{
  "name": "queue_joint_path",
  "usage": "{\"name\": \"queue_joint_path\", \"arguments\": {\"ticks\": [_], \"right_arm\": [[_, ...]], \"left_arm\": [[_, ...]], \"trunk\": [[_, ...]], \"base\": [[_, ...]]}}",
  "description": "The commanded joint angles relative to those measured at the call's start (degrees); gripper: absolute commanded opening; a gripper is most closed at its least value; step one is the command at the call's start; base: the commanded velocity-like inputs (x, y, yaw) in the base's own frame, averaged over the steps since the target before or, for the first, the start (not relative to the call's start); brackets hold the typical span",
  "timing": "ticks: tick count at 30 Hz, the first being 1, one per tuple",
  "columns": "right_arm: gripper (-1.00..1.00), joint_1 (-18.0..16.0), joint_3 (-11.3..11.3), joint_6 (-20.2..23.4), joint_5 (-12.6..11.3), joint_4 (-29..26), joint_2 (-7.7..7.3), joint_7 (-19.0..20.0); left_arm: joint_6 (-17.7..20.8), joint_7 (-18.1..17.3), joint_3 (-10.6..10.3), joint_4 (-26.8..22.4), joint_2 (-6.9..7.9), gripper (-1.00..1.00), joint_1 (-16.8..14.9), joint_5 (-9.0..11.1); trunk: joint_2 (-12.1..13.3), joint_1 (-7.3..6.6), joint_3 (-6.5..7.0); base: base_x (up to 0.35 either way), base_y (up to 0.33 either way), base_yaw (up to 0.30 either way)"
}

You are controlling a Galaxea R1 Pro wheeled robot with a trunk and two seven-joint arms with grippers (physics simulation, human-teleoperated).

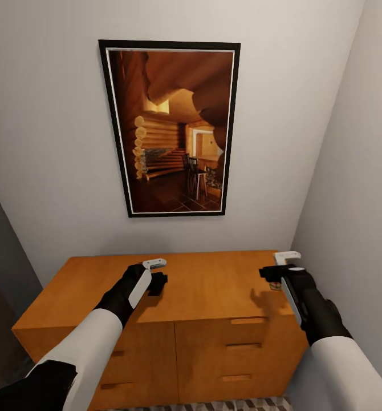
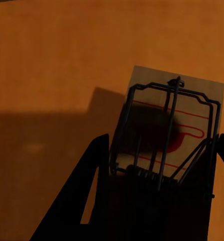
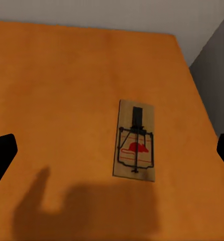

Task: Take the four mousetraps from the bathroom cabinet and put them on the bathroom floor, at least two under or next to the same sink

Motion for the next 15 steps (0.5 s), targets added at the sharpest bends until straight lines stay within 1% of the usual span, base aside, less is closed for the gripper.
{"name": "queue_joint_path", "arguments": {"ticks": [1, 5, 6, 10, 15], "right_arm": [[1.00, -0.05, -0.14, 0.27, 0.36, -0.06, -0.03, 0.17], [1.00, -0.05, -0.67, 0.28, 0.25, -0.03, -0.52, 0.10], [1.00, -0.05, -1.23, 0.29, 0.12, 0.00, -1.08, 0.19], [1.00, -0.05, -2.58, 0.30, -0.10, 0.09, -2.36, 0.56], [1.00, -0.05, -3.19, 0.30, -0.14, 0.12, -2.92, 0.81]], "left_arm": [[0.17, 0.49, -0.22, -0.07, 0.04, -1.00, -0.04, 0.55], [0.17, 0.49, -0.22, -0.07, 0.01, -1.00, -0.04, 0.54], [0.17, 0.50, -0.22, -0.07, 0.00, -1.00, -0.04, 0.55], [0.17, 0.51, -0.22, -0.07, -0.02, -1.00, -0.04, 0.55], [0.17, 0.55, -0.22, -0.07, -0.06, -1.00, -0.04, 0.56]], "trunk": [[-0.10, 0.03, -0.11], [-0.10, 0.03, -0.11], [-0.10, 0.03, -0.11], [-0.10, 0.03, -0.11], [-0.10, 0.03, -0.11]], "base": [[0.000, 0.000, 0.000], [0.000, 0.000, 0.000], [0.000, 0.000, 0.000], [0.000, 0.000, 0.000], [0.015, 0.000, 0.000]]}}
